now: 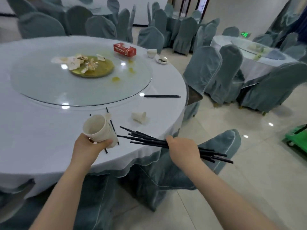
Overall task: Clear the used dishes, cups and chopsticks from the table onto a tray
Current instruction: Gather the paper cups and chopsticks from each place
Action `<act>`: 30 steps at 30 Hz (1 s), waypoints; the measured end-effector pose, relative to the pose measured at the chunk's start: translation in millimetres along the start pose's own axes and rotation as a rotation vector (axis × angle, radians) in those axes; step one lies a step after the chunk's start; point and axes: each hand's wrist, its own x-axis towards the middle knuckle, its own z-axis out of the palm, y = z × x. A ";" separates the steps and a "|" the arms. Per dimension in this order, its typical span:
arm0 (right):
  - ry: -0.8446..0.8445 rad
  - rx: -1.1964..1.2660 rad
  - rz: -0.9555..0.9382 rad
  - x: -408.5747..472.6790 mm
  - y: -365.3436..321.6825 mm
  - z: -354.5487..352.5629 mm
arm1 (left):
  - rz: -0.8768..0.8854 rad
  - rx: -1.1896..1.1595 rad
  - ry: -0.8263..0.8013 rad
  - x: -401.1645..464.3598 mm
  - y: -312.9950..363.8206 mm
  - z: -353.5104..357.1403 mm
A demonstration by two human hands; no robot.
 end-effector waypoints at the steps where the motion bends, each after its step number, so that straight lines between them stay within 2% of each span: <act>1: 0.018 0.000 -0.031 7.7 6.9 4.4 | -0.017 0.003 0.022 -2.9 0.6 1.8; 5: 0.004 0.038 -0.128 46.8 21.9 26.8 | -0.071 0.002 0.164 -6.4 -1.6 2.1; 10: -0.033 0.154 -0.152 110.2 20.6 59.2 | -0.123 0.008 0.257 12.0 -10.9 -6.7; 19: -0.019 0.216 -0.099 214.3 -5.7 88.9 | -0.138 -0.023 0.227 86.1 -26.0 -17.3; 24: -0.093 0.380 0.029 247.8 -17.6 106.9 | -0.190 -0.021 0.238 106.9 -33.1 -22.9; 30: -0.133 0.360 -0.005 290.5 -25.8 119.0 | -0.220 0.015 0.298 121.3 -34.7 -31.2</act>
